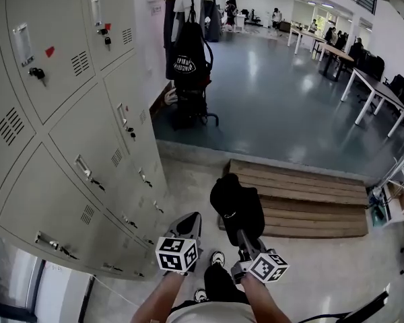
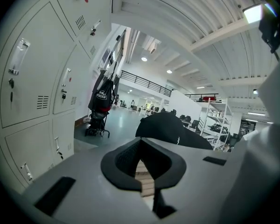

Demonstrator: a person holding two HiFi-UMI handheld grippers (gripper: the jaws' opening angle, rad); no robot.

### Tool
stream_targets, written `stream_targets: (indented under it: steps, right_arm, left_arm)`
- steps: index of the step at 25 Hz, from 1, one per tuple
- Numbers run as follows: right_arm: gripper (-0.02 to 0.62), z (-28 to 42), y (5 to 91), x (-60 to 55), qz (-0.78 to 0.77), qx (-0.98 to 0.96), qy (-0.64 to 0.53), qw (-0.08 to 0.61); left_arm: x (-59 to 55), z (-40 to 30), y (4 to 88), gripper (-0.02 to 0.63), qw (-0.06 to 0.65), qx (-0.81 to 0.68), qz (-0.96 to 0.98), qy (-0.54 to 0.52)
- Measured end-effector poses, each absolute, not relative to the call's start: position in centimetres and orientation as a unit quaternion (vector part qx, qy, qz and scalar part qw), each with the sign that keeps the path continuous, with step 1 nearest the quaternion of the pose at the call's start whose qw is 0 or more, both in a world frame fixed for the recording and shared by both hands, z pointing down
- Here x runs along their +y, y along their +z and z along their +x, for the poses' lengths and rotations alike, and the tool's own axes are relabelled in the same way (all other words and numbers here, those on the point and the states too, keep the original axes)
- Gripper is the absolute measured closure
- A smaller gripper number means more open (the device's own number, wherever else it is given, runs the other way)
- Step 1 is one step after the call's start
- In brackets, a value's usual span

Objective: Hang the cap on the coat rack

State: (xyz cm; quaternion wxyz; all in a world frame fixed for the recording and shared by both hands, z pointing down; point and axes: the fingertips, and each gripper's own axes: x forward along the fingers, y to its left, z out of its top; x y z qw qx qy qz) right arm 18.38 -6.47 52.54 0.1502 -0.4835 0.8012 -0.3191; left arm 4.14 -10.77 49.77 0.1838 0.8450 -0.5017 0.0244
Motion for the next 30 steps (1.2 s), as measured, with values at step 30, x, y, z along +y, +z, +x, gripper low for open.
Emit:
stream_targets:
  steps: [30]
  right_arm:
    - [0.577,19.4,51.3,-39.3,-0.455,0.816,-0.313,0.171]
  left_arm:
    - [-42.8,5.2,46.8,0.603,0.145,-0.527,0.837,0.033]
